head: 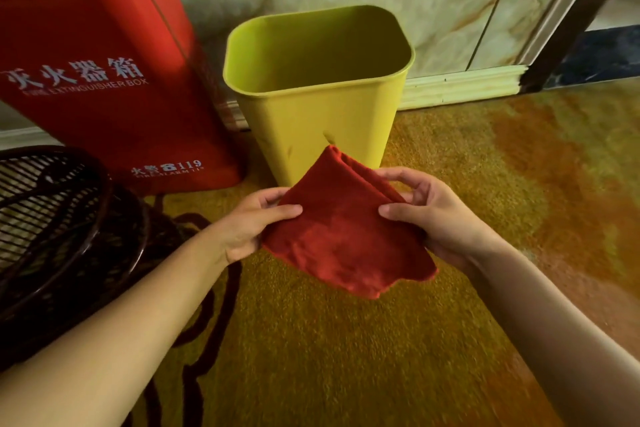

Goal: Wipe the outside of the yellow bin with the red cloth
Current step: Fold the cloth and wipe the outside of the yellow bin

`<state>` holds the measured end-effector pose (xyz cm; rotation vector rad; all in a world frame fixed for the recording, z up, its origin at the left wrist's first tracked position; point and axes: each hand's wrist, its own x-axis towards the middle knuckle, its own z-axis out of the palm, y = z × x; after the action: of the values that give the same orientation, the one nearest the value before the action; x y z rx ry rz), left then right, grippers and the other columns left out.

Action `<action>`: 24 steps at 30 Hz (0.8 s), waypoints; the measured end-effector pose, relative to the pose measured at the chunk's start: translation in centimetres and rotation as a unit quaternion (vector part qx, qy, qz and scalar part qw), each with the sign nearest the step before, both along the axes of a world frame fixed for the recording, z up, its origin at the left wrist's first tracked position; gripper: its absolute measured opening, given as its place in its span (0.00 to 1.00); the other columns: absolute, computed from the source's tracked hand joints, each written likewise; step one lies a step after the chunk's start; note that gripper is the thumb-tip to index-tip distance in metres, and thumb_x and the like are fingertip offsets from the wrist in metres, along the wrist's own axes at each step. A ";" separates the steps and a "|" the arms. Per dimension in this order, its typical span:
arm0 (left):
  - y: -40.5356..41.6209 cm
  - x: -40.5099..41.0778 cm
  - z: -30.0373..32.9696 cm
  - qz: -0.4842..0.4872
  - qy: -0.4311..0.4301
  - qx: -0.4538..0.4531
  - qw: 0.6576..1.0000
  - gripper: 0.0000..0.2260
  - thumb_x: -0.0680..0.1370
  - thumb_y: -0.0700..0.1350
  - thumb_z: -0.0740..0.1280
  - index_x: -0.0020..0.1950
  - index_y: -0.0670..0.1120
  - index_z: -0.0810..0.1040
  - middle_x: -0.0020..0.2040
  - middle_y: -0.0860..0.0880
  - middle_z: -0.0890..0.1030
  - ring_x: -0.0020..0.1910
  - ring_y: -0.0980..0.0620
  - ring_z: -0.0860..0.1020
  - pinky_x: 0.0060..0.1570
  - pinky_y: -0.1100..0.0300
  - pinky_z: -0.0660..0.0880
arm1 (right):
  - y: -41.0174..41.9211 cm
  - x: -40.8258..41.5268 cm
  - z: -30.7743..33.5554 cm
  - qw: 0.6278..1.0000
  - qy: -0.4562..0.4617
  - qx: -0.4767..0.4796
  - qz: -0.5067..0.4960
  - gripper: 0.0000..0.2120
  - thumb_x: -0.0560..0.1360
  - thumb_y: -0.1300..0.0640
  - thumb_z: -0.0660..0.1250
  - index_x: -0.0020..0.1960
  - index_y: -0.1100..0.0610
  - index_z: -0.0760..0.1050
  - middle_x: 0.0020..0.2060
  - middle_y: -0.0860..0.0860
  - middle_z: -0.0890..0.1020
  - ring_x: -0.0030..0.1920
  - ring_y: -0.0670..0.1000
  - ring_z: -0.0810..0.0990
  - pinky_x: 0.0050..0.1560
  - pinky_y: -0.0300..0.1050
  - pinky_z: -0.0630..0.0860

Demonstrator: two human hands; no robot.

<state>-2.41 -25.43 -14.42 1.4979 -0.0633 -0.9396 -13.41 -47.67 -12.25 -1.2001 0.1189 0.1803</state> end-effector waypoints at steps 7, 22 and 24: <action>-0.4 -0.2 -1.6 -0.011 0.026 0.030 0.999 0.23 0.66 0.40 0.69 0.62 0.43 0.73 0.55 0.47 0.80 0.53 0.51 0.78 0.48 0.60 0.78 | -0.6 0.3 0.2 0.995 0.063 -0.074 0.014 0.31 0.70 0.71 0.67 0.69 0.54 0.65 0.33 0.51 0.86 0.37 0.52 0.85 0.36 0.44 0.82; -1.0 0.7 -3.3 -0.076 -0.024 0.071 0.994 0.16 0.68 0.37 0.70 0.55 0.45 0.78 0.50 0.50 0.83 0.47 0.56 0.82 0.40 0.63 0.79 | -1.7 1.4 0.5 0.975 0.087 -0.203 0.032 0.15 0.65 0.74 0.69 0.44 0.56 0.79 0.32 0.48 0.84 0.31 0.48 0.82 0.31 0.40 0.80; -0.9 1.0 -2.6 -0.105 -0.027 0.095 0.990 0.16 0.68 0.37 0.71 0.55 0.45 0.77 0.53 0.48 0.82 0.50 0.53 0.81 0.44 0.61 0.79 | -1.8 1.4 0.5 0.980 0.090 -0.175 0.032 0.15 0.66 0.74 0.69 0.45 0.57 0.80 0.34 0.50 0.85 0.31 0.49 0.82 0.32 0.41 0.80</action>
<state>-1.43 -26.30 -16.99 1.7165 -0.1785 -1.0988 -12.01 -49.44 -11.75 -1.5381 0.2792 0.3350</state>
